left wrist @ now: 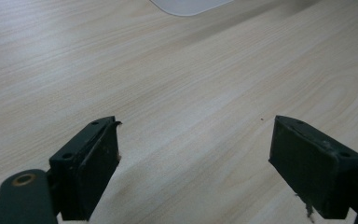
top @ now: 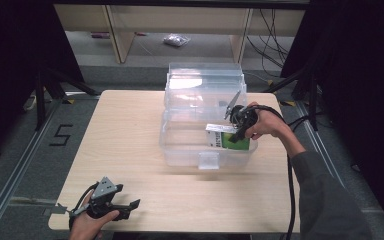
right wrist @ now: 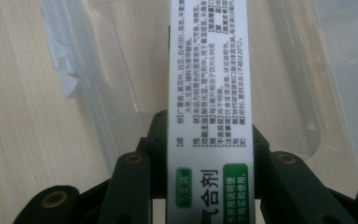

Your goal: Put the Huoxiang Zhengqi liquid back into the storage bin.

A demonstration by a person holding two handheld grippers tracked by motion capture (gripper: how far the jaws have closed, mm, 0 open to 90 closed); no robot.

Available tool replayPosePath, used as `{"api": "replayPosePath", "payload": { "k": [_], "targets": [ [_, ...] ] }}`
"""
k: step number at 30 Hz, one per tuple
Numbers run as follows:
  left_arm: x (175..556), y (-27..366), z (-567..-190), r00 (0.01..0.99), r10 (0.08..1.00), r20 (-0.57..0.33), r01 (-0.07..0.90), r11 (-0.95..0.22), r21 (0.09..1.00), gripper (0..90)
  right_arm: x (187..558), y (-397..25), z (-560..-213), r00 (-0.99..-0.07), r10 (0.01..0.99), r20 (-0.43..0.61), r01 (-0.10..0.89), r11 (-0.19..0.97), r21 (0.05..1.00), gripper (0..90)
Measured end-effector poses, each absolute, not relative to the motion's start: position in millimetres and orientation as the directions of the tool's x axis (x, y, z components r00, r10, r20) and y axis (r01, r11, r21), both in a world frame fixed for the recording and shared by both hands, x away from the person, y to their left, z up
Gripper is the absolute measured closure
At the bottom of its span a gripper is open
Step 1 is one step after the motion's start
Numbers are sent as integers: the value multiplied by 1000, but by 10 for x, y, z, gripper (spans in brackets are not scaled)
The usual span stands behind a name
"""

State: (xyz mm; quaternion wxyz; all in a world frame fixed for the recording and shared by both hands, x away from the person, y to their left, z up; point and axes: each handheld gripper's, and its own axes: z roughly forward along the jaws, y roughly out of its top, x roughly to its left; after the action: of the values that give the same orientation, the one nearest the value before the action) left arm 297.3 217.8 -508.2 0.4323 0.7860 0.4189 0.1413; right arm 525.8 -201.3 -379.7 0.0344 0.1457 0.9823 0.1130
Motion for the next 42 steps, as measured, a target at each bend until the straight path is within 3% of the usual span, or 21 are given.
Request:
{"api": "replayPosePath", "payload": {
  "k": [3, 5, 10, 12, 15, 18, 42],
  "targets": [
    [2975, 2181, -5074, 609, 781, -139, 541, -280, 793, 151, 5236, -2020, -3832, -947, 321, -27, 307, 925, 225, 650],
    [2975, 2190, -5065, 618, 777, -118, 542, -313, 780, 150, 5277, -2033, -3868, -963, 264, -48, 246, 940, 238, 649],
    [2974, 2162, -5074, 612, 779, -137, 540, -284, 792, 150, 5267, -2023, -3926, -956, 293, -29, 280, 934, 220, 648],
    [2977, 2198, -5058, 627, 772, -107, 539, -330, 775, 150, 5272, -2025, -3930, -954, 297, -36, 283, 934, 218, 648],
    [2971, 2164, -5069, 609, 781, -136, 540, -283, 793, 150, 5298, -2028, -3948, -956, 291, -26, 278, 935, 220, 647],
    [2976, 2202, -5054, 631, 768, -110, 537, -329, 777, 150, 5309, -2034, -3972, -951, 309, -21, 297, 931, 211, 646],
    [2974, 2201, -5051, 630, 769, -111, 536, -326, 778, 150, 5393, -2059, -4066, -956, 292, 2, 286, 935, 207, 633]
  ]
}}
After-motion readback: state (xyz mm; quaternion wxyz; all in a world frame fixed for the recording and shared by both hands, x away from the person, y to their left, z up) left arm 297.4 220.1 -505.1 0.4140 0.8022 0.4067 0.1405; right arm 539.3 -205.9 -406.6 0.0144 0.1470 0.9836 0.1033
